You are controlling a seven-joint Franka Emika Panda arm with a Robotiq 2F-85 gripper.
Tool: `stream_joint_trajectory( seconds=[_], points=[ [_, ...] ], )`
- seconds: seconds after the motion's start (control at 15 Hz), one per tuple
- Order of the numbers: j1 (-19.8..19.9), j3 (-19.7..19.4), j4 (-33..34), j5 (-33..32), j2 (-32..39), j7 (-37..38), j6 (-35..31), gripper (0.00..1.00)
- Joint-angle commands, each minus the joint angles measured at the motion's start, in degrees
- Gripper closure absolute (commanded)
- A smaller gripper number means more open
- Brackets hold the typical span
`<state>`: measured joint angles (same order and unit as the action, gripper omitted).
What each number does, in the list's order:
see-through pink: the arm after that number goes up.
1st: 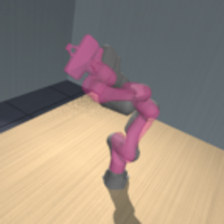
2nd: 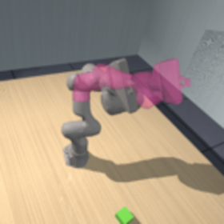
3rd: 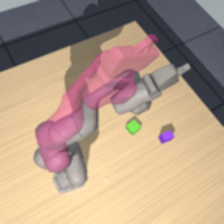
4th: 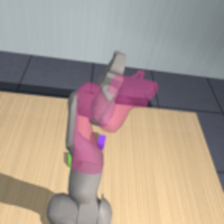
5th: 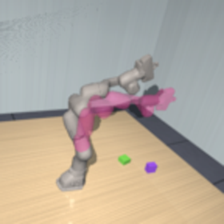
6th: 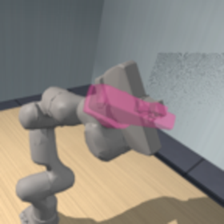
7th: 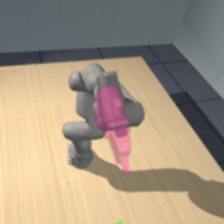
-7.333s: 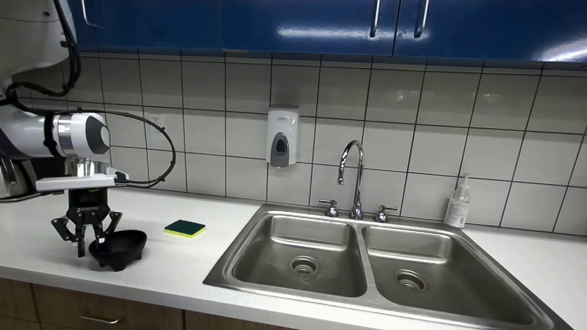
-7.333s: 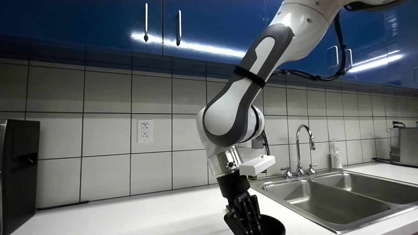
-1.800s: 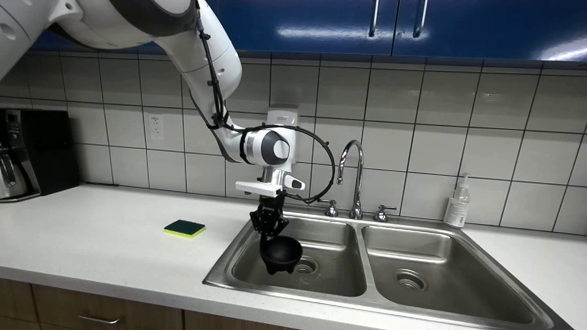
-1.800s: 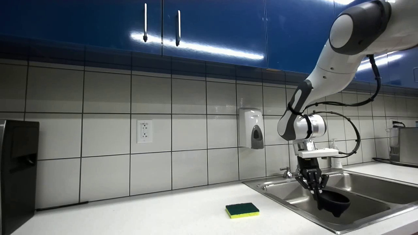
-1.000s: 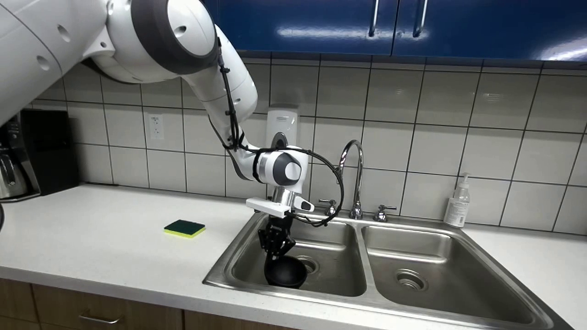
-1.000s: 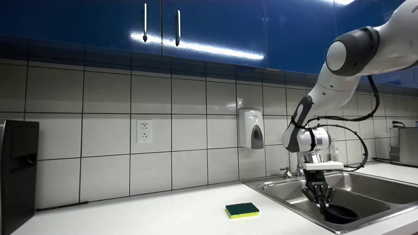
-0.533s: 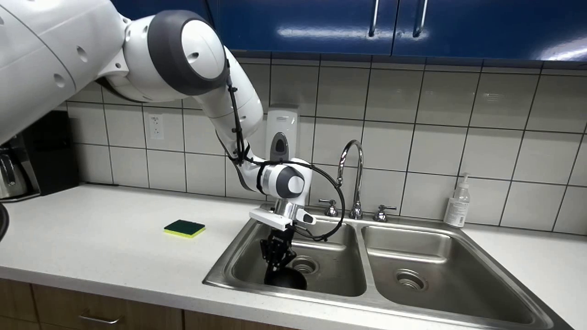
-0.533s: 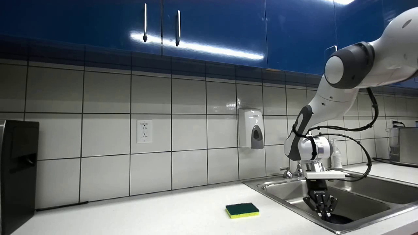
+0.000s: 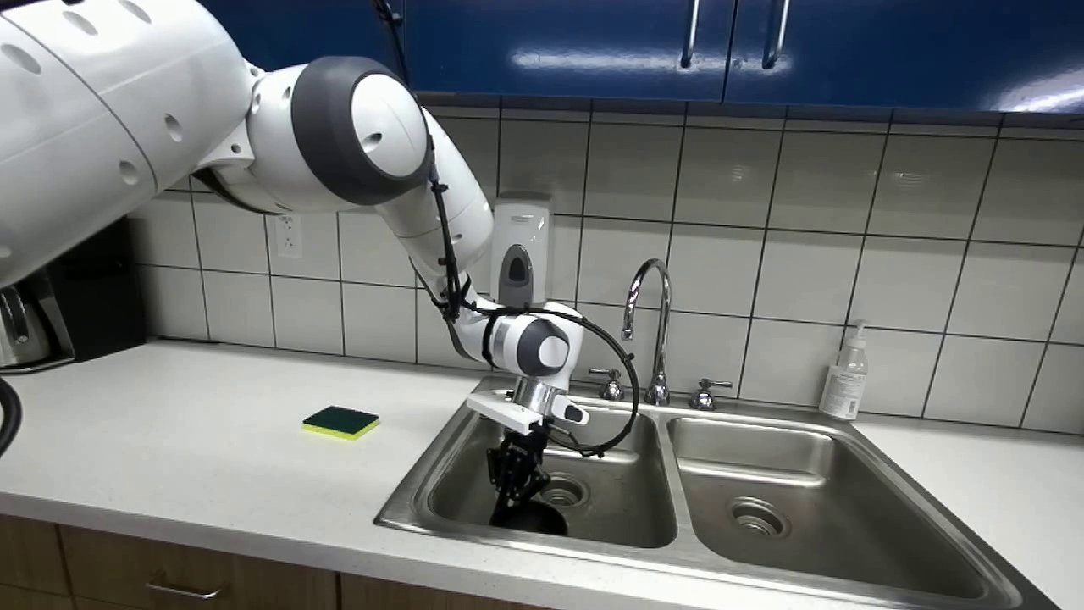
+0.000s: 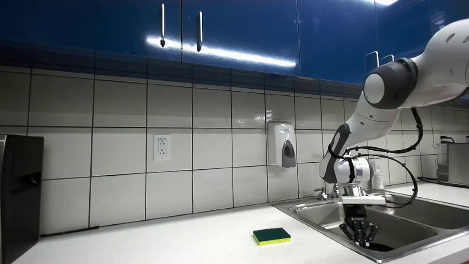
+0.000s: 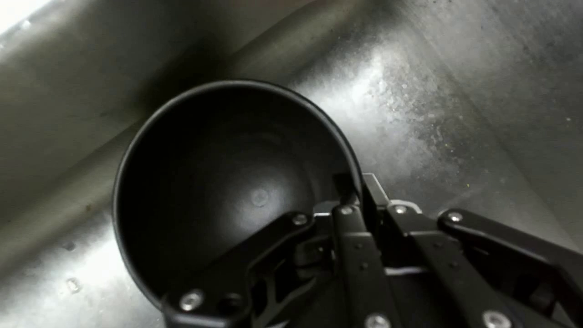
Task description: Pick up the black bowl and put it in the sink
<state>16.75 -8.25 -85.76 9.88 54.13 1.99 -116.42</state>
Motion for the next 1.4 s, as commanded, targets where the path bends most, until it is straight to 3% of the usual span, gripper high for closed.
stream_joint_trajectory(
  seconds=[0.0,0.6,1.07,1.33],
  points=[
    [1.37,0.78,3.64,1.0,1.66,0.68,3.56,0.64],
    [-0.3,-0.07,0.77,-0.18,-1.99,1.31,1.05,0.01],
    [-2.69,-0.78,-5.08,-1.82,-10.01,1.49,-3.98,0.0],
    [-5.83,-1.09,-13.91,-4.92,-18.2,1.42,-9.13,0.0]
  ],
)
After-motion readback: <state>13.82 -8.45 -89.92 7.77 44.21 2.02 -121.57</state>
